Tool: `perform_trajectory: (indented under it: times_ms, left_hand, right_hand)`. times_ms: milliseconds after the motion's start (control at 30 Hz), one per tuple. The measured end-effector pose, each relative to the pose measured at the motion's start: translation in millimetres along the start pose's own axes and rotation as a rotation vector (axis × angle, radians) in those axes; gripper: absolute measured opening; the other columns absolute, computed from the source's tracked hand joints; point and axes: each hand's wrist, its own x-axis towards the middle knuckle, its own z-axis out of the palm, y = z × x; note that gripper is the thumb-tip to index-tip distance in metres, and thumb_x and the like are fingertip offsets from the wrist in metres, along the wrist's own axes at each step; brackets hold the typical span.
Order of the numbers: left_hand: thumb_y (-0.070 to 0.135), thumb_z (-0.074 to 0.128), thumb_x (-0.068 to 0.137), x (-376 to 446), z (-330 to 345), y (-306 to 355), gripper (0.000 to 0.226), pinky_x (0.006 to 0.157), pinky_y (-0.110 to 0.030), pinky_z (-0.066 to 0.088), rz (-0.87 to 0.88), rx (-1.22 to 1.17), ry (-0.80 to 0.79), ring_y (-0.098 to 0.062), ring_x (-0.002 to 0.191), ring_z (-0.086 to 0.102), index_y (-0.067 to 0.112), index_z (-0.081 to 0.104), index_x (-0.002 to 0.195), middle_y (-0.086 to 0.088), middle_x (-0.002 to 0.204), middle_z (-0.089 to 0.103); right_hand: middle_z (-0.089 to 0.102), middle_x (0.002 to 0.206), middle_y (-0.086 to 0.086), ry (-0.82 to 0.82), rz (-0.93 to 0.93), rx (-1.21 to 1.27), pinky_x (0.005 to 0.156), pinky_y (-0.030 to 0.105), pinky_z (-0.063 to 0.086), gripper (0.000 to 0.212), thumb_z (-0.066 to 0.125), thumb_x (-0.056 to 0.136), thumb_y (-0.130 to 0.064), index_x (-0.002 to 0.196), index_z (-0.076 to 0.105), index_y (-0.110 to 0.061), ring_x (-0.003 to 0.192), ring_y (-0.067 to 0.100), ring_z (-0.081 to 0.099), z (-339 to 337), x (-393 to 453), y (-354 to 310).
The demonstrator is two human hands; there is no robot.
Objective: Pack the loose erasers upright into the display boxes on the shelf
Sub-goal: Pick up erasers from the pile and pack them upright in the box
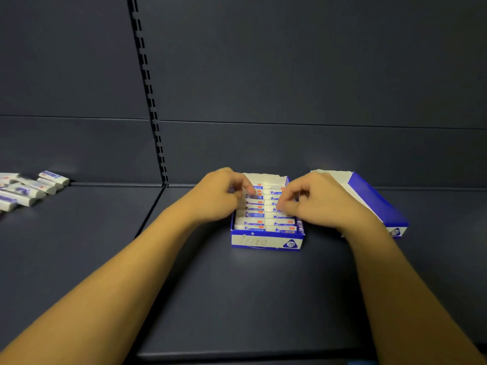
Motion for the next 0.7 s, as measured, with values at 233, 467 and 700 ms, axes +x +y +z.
perform_trajectory:
  times_ms: [233, 467, 700]
  left_hand:
    - [0.016, 0.054, 0.098, -21, -27, 13, 0.026, 0.081, -0.022, 0.038, -0.079, 0.209, 0.117, -0.014, 0.091, 0.056, 0.025, 0.069, 0.118, 0.000, 0.110, 0.054]
    - [0.007, 0.049, 0.092, -86, -66, 2, 0.029, 0.081, -0.037, 0.051, -0.258, 0.350, 0.363, -0.028, 0.096, 0.059, 0.014, 0.071, 0.110, -0.006, 0.107, 0.059]
    - [0.023, 0.049, 0.083, -182, -119, -40, 0.027, 0.077, -0.044, 0.056, -0.536, 0.463, 0.420, -0.035, 0.094, 0.066, 0.017, 0.073, 0.094, -0.010, 0.096, 0.073]
  right_hand:
    - [0.073, 0.086, -0.010, 0.241, -0.029, 0.107, 0.063, 0.011, 0.044, 0.014, 0.062, 0.091, -0.019, 0.088, 0.075, -0.023, 0.083, 0.007, 0.064, 2, 3, -13]
    - [0.068, 0.079, -0.005, 0.149, -0.103, 0.095, 0.081, 0.040, 0.059, 0.018, 0.060, 0.081, -0.017, 0.090, 0.074, -0.023, 0.082, 0.021, 0.067, 11, 19, -74]
    - [0.067, 0.097, 0.003, 0.024, -0.199, -0.005, 0.079, 0.036, 0.056, 0.019, 0.058, 0.081, -0.016, 0.093, 0.070, -0.024, 0.089, 0.029, 0.063, 62, 24, -164]
